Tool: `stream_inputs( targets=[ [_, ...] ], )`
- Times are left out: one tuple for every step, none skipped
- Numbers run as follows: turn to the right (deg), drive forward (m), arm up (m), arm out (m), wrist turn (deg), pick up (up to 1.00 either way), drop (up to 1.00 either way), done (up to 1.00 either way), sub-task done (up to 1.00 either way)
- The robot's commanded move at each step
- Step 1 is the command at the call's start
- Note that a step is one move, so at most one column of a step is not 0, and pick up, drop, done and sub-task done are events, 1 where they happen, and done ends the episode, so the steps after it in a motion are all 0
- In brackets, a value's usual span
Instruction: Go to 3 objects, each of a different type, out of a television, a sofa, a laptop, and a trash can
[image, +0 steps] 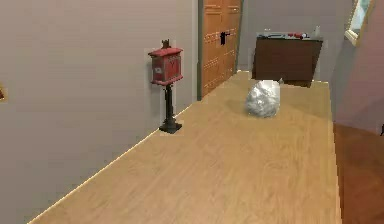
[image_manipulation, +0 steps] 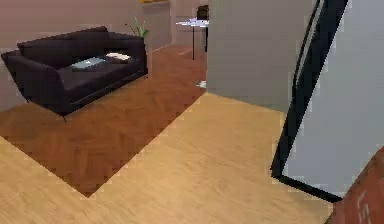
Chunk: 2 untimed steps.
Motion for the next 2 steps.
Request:
stream_inputs(
  targets=[
    [-45.0, 0.0, 0.0, 0.0, 0.0, 0.0, 0.0, 0.0, 0.0],
    [-45.0, 0.0, 0.0, 0.0, 0.0, 0.0, 0.0, 0.0, 0.0]
  ],
)
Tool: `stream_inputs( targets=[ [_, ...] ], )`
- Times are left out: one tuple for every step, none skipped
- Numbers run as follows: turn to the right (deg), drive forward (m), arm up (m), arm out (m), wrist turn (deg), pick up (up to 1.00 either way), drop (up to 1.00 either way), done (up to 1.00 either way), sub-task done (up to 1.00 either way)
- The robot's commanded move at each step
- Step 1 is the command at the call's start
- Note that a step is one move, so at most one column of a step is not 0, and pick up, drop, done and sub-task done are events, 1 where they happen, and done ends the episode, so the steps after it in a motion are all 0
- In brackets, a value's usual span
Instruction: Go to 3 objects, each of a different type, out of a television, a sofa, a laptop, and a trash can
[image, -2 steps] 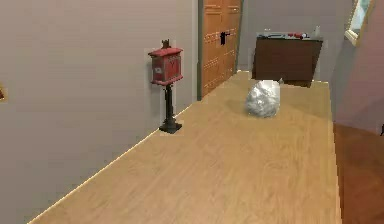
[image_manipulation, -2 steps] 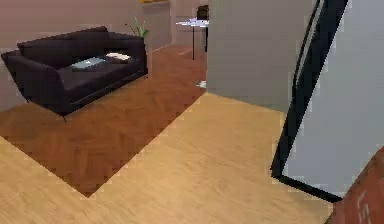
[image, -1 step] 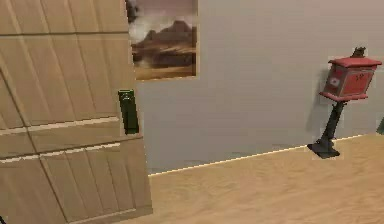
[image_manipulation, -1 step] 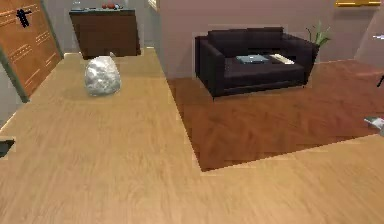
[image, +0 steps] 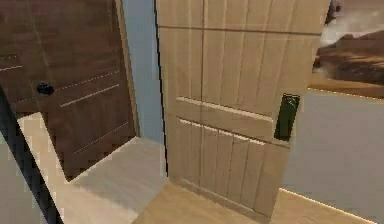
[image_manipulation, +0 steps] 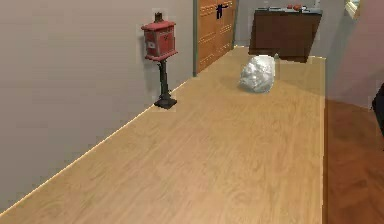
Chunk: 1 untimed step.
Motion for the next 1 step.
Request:
stream_inputs(
  targets=[
    [-15.0, 0.0, 0.0, 0.0, 0.0, 0.0, 0.0, 0.0, 0.0]
  ],
)
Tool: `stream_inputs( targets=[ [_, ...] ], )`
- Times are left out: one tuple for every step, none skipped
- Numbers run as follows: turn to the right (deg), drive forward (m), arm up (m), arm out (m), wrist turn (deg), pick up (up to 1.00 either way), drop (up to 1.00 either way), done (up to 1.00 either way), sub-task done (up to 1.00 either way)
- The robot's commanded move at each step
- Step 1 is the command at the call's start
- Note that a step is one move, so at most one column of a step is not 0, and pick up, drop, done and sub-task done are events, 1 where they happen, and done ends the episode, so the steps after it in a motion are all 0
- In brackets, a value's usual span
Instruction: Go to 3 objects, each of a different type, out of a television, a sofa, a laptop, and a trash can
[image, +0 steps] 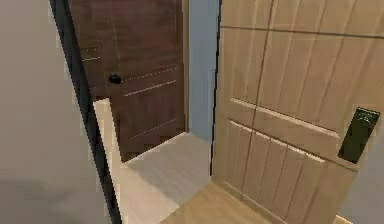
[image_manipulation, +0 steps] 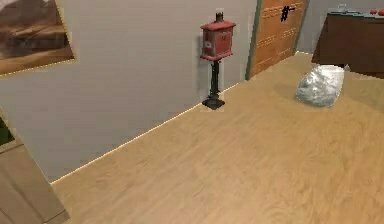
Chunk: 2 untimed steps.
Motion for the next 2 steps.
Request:
stream_inputs(
  targets=[
    [0.0, 1.0, 0.0, 0.0, 0.0, 0.0, 0.0, 0.0, 0.0],
    [-45.0, 0.0, 0.0, 0.0, 0.0, 0.0, 0.0, 0.0, 0.0]
  ],
)
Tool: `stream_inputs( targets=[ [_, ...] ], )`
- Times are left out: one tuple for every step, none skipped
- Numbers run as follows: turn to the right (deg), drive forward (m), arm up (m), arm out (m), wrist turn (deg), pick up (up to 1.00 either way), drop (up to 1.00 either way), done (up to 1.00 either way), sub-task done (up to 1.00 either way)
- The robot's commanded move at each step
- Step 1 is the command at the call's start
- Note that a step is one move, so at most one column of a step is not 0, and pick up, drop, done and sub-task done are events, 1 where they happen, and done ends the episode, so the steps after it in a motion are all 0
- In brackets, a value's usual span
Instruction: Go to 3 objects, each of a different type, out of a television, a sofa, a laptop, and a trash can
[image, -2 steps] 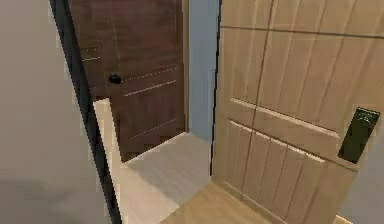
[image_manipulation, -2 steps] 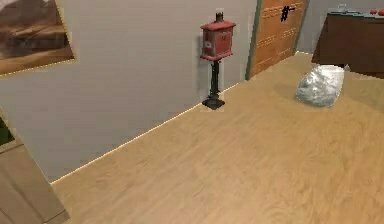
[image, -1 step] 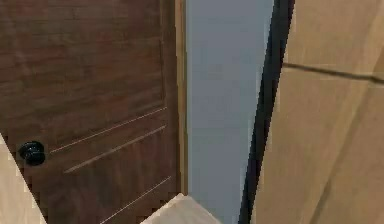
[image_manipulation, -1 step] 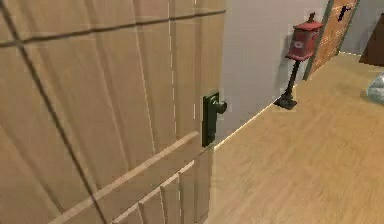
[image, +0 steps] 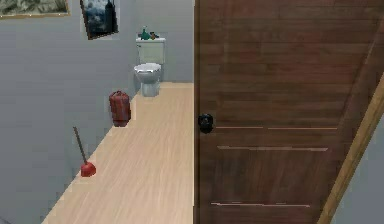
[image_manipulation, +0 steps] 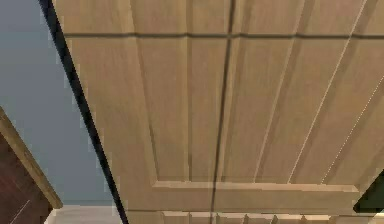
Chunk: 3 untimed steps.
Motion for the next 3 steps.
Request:
stream_inputs(
  targets=[
    [-6.0, 0.0, 0.0, 0.0, 0.0, 0.0, 0.0, 0.0, 0.0],
    [0.0, 0.3, 0.0, 0.0, 0.0, 0.0, 0.0, 0.0, 0.0],
    [-45.0, 0.0, 0.0, 0.0, 0.0, 0.0, 0.0, 0.0, 0.0]
  ],
)
